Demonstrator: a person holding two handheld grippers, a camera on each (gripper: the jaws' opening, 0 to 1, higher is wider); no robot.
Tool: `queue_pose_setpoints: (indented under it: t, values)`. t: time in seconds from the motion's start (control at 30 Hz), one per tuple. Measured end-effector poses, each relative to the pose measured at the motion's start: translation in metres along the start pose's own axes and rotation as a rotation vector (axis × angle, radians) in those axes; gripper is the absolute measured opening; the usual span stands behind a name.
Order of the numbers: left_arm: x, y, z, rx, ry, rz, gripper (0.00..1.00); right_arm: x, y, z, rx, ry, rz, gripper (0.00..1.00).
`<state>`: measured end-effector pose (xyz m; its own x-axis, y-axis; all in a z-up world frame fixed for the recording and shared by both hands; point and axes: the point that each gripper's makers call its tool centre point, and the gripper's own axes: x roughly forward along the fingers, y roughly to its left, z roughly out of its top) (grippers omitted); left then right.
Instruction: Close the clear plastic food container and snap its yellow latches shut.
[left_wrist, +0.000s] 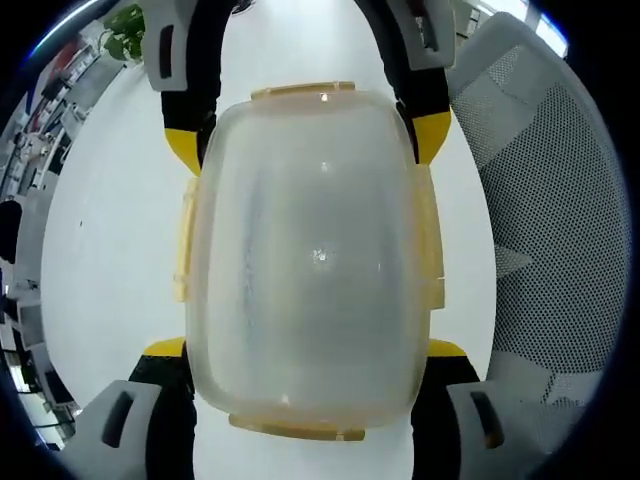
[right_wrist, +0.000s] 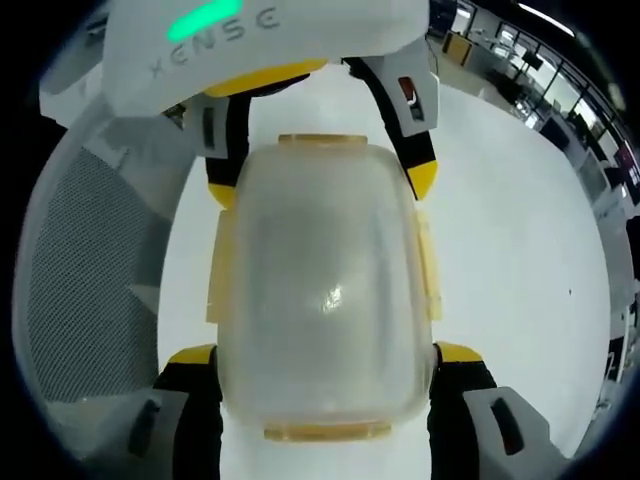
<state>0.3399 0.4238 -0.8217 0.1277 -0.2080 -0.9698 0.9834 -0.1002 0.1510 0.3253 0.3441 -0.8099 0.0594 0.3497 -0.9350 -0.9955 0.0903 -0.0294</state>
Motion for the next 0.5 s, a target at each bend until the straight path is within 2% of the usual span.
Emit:
queue_pose_setpoints:
  t: [0.5]
  values:
    - [-0.005,0.002,-0.023,0.004,-0.001,0.0,0.91,0.009,-0.002,0.022,0.005,-0.002,-0.001,0.86]
